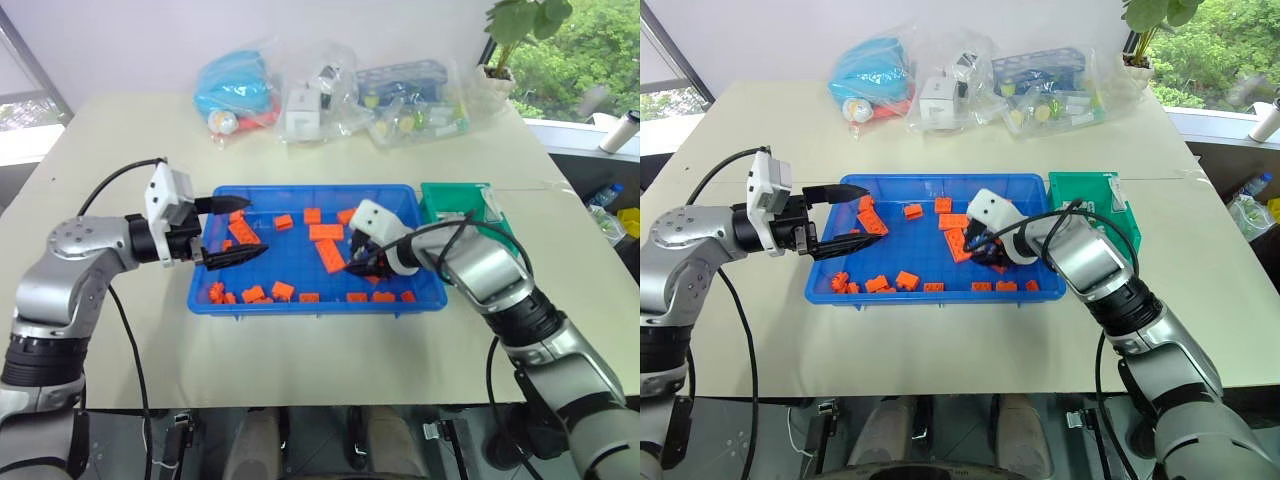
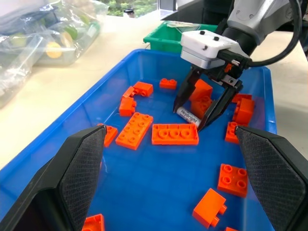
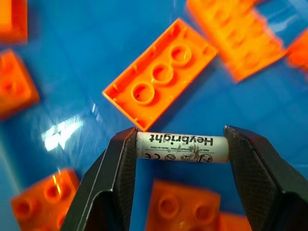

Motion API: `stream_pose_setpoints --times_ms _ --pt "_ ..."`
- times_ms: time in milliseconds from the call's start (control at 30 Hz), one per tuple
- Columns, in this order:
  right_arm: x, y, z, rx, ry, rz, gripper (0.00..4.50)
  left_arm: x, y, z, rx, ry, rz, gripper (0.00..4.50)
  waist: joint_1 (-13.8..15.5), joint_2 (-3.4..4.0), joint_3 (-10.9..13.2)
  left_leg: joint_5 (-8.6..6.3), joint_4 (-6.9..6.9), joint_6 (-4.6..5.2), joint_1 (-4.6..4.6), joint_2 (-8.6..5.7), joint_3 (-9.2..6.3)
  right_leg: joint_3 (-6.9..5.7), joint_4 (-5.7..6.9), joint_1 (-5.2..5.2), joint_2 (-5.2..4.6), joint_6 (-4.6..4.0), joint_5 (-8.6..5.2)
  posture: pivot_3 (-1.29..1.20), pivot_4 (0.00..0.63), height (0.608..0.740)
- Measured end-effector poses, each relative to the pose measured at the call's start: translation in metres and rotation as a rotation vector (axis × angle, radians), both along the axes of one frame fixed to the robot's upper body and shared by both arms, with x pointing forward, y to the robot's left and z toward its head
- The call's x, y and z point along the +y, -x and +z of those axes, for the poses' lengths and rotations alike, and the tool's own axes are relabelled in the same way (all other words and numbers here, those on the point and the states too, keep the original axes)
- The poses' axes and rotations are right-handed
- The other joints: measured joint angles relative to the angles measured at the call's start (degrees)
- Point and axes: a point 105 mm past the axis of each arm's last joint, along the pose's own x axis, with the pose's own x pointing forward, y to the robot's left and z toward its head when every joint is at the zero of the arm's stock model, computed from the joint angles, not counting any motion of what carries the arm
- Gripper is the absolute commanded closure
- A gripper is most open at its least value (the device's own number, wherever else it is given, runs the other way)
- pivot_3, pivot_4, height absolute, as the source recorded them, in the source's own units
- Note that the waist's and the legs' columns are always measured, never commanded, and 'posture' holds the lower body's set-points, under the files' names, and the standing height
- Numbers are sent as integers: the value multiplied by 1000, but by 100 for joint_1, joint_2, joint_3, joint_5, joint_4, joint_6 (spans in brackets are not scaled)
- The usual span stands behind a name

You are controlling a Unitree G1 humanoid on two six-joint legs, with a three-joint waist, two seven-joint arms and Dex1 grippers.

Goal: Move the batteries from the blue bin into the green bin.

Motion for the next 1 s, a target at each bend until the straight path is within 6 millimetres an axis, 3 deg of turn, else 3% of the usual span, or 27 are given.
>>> stream_pose_setpoints --times_ms 100,200,300,433,467,600,633,867,1000 --pt "-10 -16 44 -99 -98 -84 2294 -3 0 1 -1 1 -18 0 9 0 0 0 -1 0 0 0 -1 -1 0 0 0 0 0 0 150 736" --pt "-49 -25 76 -178 -108 -205 2294 -5 1 2 -3 2 -31 0 53 -2 -1 -1 -2 1 -2 -2 -1 -2 -5 2 -3 -1 0 0 150 736" --pt "-98 -20 78 -182 -57 -324 2294 -7 2 3 0 7 -50 0 102 -2 -1 -1 -3 2 -2 -4 2 -1 -8 2 -5 -1 0 0 150 736" --pt "-151 0 61 -115 25 -440 2294 -11 4 3 13 13 -75 0 122 -1 0 -1 -2 2 1 -2 2 0 -6 1 -4 -1 -1 0 150 736" --pt "-156 4 57 -102 33 -449 2294 -12 4 3 13 15 -79 0 100 -1 0 -1 -2 2 5 0 4 1 -6 1 -3 -2 -1 0 150 736" --pt "-160 13 45 -85 64 -441 257 -18 5 3 15 16 -111 0 28 0 0 -1 -2 2 7 2 3 2 -3 1 1 -1 -1 0 150 736" --pt "-159 13 44 -90 62 -444 59 -20 5 4 11 19 -118 0 11 -1 0 -1 -2 2 6 2 2 2 -3 1 1 -1 -1 0 150 736" --pt "-150 13 57 -166 -6 -331 59 -22 4 8 1 21 -131 0 9 -1 0 -1 -3 2 3 0 1 2 -5 2 1 0 -1 0 150 736" --pt "-157 32 64 -161 -91 -155 59 -20 5 8 4 9 -139 0 88 -3 1 -1 2 2 3 -2 2 2 -10 7 0 2 -1 0 150 736"
